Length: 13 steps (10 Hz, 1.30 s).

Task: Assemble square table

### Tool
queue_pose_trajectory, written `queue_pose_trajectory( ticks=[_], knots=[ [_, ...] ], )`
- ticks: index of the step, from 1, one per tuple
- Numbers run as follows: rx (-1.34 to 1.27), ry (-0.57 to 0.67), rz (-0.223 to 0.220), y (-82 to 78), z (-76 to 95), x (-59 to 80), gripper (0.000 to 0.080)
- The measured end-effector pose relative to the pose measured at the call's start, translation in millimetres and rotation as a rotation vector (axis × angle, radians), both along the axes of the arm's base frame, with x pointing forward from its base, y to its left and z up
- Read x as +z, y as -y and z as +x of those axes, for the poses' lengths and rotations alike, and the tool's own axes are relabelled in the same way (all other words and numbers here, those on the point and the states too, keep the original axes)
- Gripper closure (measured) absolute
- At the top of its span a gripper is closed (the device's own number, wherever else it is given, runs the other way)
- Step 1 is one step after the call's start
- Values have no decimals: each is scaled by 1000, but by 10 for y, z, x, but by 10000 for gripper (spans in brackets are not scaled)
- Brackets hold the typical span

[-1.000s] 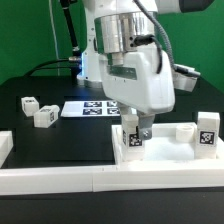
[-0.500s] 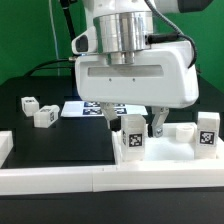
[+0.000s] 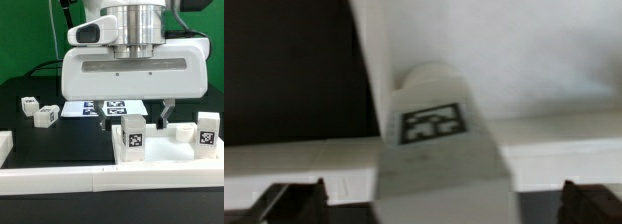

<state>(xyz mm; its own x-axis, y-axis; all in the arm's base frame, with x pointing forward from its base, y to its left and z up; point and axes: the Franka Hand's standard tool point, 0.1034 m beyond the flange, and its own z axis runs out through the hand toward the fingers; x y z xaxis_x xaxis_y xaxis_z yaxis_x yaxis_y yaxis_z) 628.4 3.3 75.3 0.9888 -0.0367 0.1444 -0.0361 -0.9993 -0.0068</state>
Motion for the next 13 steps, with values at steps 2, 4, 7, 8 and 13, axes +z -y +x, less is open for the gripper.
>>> queue_pose_trajectory(
  ticks=[2,4,7,8,13],
  knots=[
    [-4,-1,-1,0,-1,-3,151],
    [-47,-2,5,4,-4,-11,284],
    [-274,-3,40,2,-8,-20,511],
    [-331,-3,48,4,-7,-19,511],
    [-1074,-40,136,17,-36,-24,511]
  ],
)
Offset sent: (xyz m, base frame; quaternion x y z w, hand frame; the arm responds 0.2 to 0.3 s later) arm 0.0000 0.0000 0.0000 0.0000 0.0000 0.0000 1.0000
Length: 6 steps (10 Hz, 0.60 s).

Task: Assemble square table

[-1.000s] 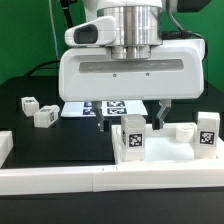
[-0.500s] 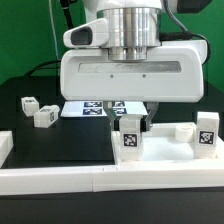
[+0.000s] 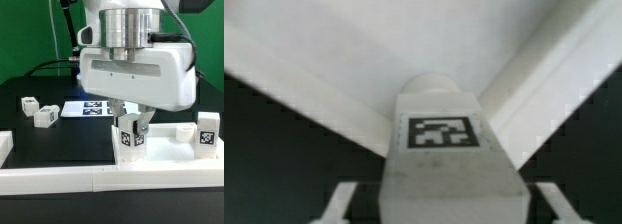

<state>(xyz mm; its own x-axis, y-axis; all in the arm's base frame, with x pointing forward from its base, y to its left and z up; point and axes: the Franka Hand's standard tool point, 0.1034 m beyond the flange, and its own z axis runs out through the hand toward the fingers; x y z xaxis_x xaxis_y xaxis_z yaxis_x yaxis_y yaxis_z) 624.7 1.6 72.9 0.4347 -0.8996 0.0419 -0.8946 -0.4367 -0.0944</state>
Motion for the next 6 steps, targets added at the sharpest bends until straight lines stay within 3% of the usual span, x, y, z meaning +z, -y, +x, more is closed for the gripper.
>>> queue_pose_trajectory(
  ticks=[3,5,6],
  knots=[
    [-460,-5,123,-13,-17,-7,509],
    [-495,-34,98,-41,-31,-1,509],
    [-584,-35,115,-37,-31,-6,509]
  ],
)
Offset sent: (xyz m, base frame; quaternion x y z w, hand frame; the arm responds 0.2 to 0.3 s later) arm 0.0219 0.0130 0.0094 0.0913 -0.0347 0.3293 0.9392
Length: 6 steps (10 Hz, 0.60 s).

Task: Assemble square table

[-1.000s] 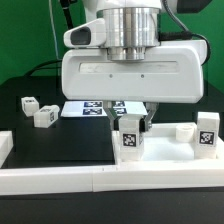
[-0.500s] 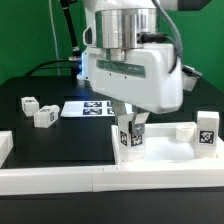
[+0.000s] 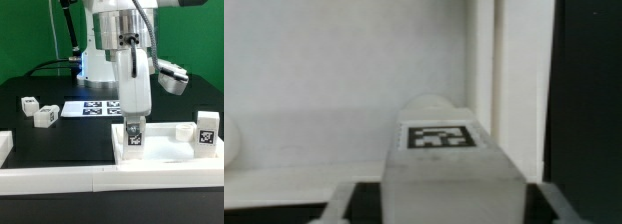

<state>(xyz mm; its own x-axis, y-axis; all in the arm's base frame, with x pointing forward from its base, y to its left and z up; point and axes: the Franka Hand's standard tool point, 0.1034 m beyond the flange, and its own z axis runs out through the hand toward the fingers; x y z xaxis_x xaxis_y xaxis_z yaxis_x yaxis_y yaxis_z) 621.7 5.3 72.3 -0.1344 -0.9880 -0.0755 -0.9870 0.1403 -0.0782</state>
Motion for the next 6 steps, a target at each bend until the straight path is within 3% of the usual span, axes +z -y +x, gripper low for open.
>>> queue_pose_trajectory(
  ticks=[6],
  knots=[
    [-391,-9,32,21,2,-6,498]
  ],
)
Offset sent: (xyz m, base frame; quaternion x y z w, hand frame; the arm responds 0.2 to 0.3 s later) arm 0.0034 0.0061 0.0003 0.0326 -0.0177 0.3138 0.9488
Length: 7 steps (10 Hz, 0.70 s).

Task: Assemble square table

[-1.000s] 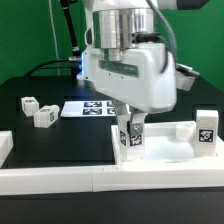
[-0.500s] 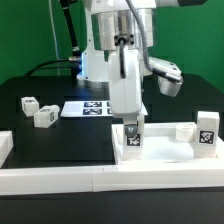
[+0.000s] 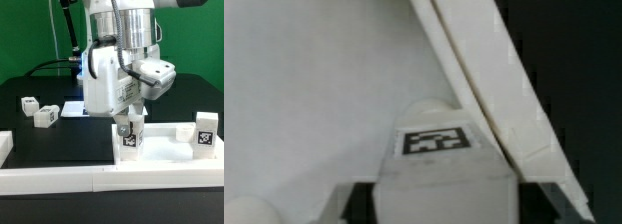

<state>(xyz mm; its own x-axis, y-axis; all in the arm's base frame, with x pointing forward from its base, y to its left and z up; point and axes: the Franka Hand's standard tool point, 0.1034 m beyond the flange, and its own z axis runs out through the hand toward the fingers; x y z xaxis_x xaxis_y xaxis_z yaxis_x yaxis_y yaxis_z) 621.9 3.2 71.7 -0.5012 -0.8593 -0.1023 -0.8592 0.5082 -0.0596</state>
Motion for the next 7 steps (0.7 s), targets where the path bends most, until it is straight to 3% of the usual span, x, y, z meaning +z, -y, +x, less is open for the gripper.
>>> queue_pose_trajectory(
  ticks=[4,5,6,7],
  knots=[
    [-32,-12,-4,15,-23,-5,489],
    [-31,-13,-4,14,-24,-6,302],
    [-30,-13,-4,14,-24,-7,200],
    [-26,-9,-5,2,-17,6,200]
  ],
)
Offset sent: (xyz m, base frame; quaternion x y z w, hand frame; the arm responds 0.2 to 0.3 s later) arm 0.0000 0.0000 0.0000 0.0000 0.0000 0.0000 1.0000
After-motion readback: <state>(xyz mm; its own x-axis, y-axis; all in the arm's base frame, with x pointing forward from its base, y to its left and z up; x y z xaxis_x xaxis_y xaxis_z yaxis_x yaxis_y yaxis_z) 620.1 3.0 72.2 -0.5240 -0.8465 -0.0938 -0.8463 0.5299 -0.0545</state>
